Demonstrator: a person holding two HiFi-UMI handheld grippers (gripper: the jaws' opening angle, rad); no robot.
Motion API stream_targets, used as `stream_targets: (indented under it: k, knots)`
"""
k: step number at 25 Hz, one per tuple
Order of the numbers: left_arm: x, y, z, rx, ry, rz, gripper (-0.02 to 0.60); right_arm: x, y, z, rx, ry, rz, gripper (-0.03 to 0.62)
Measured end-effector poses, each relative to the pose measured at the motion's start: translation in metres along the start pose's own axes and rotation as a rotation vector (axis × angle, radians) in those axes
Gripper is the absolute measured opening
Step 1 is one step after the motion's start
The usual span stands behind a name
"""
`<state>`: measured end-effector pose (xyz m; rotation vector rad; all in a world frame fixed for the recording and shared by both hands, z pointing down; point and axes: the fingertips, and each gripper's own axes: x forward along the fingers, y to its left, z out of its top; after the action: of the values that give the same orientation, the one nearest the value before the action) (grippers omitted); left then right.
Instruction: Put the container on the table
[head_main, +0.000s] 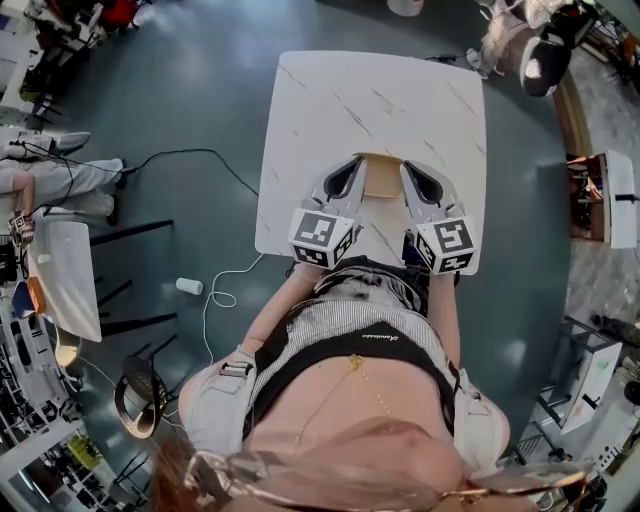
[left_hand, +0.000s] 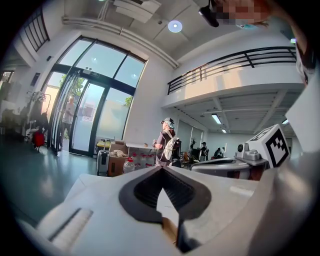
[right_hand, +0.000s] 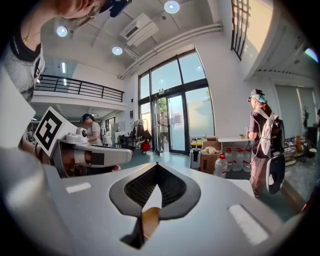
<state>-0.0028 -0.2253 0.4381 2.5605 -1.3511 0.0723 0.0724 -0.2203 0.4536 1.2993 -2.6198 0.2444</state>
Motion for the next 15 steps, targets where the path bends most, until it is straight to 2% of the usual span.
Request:
stream_targets:
  k: [15]
  knots:
    - [0.0004,-0.0001,-0.0017,0.007,0.008,-0.009,0.000,0.0015,0.0043,0.0023,-0.023,0.018,0.010,0.024]
